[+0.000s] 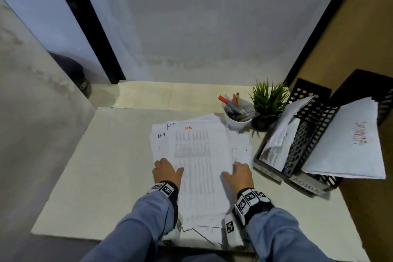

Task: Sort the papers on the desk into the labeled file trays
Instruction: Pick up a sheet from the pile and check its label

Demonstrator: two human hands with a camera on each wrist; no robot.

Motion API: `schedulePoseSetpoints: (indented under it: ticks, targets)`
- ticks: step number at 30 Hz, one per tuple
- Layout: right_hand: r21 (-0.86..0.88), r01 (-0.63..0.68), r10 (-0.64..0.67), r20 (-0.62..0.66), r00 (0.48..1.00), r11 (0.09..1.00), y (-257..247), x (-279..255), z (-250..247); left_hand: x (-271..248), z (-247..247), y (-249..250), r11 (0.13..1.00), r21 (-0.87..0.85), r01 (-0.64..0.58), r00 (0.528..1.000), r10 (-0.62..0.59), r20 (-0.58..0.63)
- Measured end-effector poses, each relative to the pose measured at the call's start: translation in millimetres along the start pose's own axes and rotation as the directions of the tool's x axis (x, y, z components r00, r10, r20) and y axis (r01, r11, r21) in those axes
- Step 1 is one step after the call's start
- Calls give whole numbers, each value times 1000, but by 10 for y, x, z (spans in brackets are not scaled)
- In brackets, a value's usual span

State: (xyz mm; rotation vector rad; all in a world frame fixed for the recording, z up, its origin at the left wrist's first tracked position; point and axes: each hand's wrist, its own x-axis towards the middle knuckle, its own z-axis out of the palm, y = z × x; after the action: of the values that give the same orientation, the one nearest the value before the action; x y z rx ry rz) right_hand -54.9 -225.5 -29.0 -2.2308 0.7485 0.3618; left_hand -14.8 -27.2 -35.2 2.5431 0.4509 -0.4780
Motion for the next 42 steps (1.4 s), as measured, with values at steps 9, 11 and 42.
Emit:
schedulePoseSetpoints:
  ticks: [9, 11, 42]
  targets:
    - [75, -43, 51, -99, 994, 996, 37, 184, 10, 77, -89, -11, 973, -219, 69, 998, -65, 25]
    - [54, 35, -31, -74, 997, 998, 50, 217, -26, 71, -82, -26, 970, -240, 30, 1000, -28, 9]
    - [694, -235, 129, 202, 971, 681, 17, 77, -228, 33, -228, -305, 873, -444, -202, 951, 67, -301]
